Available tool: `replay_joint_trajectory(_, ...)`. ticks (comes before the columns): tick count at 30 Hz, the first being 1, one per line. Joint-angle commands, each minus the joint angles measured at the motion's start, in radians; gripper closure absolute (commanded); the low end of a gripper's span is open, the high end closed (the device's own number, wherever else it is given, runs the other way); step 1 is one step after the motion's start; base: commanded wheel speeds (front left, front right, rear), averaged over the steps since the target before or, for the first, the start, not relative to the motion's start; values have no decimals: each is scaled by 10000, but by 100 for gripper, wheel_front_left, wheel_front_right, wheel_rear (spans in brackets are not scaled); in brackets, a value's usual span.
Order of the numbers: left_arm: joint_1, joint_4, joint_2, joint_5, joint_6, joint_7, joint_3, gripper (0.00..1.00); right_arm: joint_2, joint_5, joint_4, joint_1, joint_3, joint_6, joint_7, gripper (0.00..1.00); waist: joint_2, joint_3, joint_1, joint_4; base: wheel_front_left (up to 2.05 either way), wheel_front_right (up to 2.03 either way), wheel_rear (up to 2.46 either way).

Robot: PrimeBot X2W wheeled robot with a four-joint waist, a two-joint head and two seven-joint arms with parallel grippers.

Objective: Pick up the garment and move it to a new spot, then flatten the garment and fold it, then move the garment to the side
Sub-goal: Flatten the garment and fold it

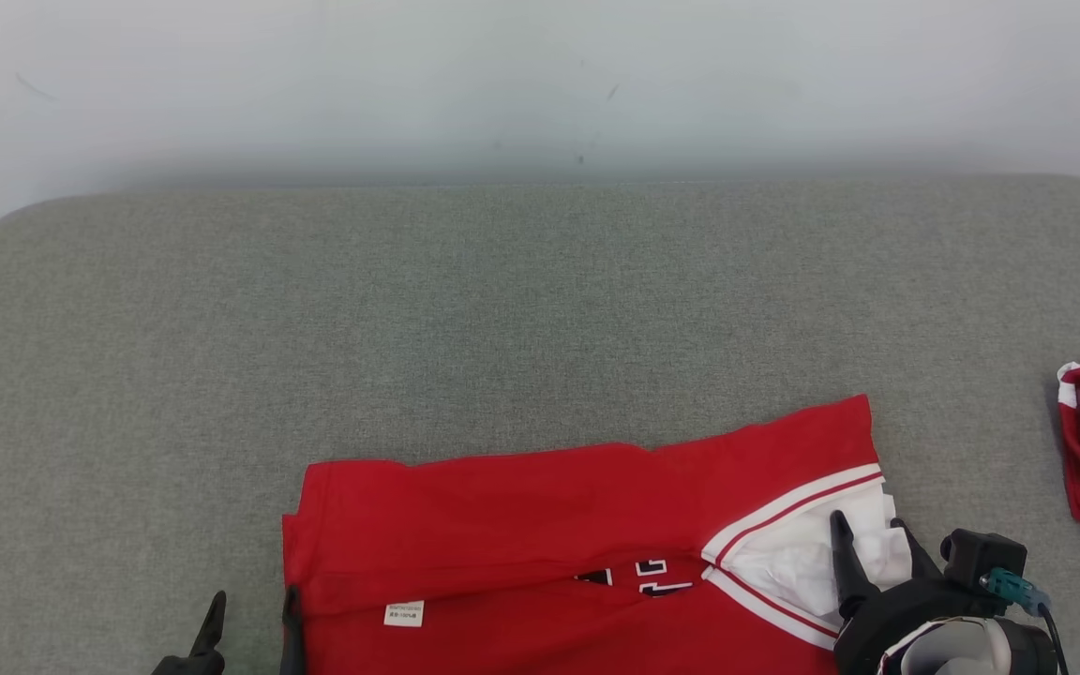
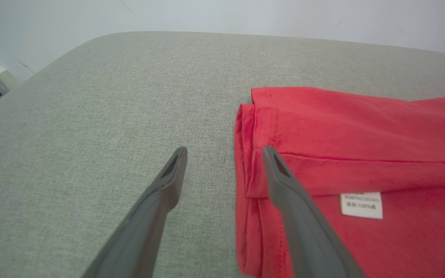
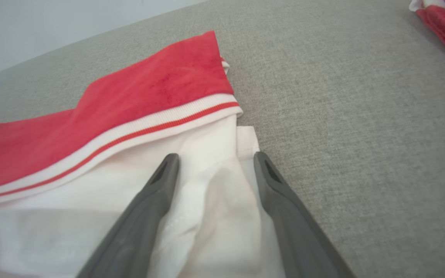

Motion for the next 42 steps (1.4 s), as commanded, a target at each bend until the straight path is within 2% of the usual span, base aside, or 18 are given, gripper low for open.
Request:
replay_joint_trajectory(1, -82, 8, -5, -49, 9, -28, 2, 0, 84, 103, 165, 65, 73, -30, 114, 0, 0, 5, 0, -3, 0, 0, 0)
replay_joint_trajectory(7, -114, 29, -6, -115, 54, -28, -108, 0, 425, 480, 498, 184, 1050, -4, 679, 0, 0, 22, 0, -29, 0, 0, 0)
replay_joint_trajectory(8, -131, 42, -6, -125, 54, -28, -126, 0, 453, 594, 485, 200, 1222, -2, 741, 5, 0, 20, 0, -24, 0, 0, 0)
replay_joint_trajectory(9, -153, 53, -6, -138, 45, -28, -142, 0, 475, 704, 491, 216, 1411, 6, 834, 36, 0, 21, 0, -16, 0, 0, 0)
replay_joint_trajectory(11, -183, 72, -6, -149, 30, -30, -174, 0, 482, 879, 578, 225, 1702, 7, 984, 70, 0, 17, 0, 13, 0, 0, 0)
replay_joint_trajectory(12, -173, 84, -6, -160, 20, -28, -191, 0, 462, 973, 614, 207, 1783, 7, 999, 93, 0, 16, 0, 32, 0, 0, 0)
replay_joint_trajectory(13, -164, 110, -6, -161, 18, -28, -205, 0, 427, 1051, 671, 191, 1856, 7, 1033, 100, 0, 9, 0, 53, 0, 0, 0)
replay_joint_trajectory(18, -138, 169, -4, -193, 48, -28, -189, 0, 252, 1386, 859, -44, 1930, -8, 639, 100, 0, 8, 0, 136, 0, 0, 0)
replay_joint_trajectory(21, -73, 179, -6, -151, 42, -28, -109, 0, 16, 1442, 820, -356, 1622, -25, 166, 100, 0, -18, 0, 114, 0, 0, 0)
replay_joint_trajectory(25, 6, 193, -8, -93, -3, -30, -64, 0, -449, 1237, 669, -480, 733, -33, -148, 100, 0, -109, 0, 8, 0, 0, 0)
replay_joint_trajectory(27, 42, 213, -8, -123, -13, -30, -62, 0, -556, 957, 137, -401, 21, -33, -172, 100, 0, -156, 0, -93, 0, 0, 0)
replay_joint_trajectory(33, 72, 338, -8, -258, -54, -28, -184, 0, -11, -326, -1473, 261, -1476, -30, -181, 100, 0, -293, 0, -442, 0, 0, 0)
replay_joint_trajectory(37, 79, 386, -5, -258, -51, -28, -252, 0, 384, -692, -2361, 623, -1255, -30, -178, 100, 0, -376, 0, -595, 0, 0, 0)
replay_joint_trajectory(42, 66, 404, -6, -265, -66, -28, -346, 0, 603, -580, -3107, 981, 39, -28, -175, 100, 0, -429, 0, -647, 0, 0, 0)
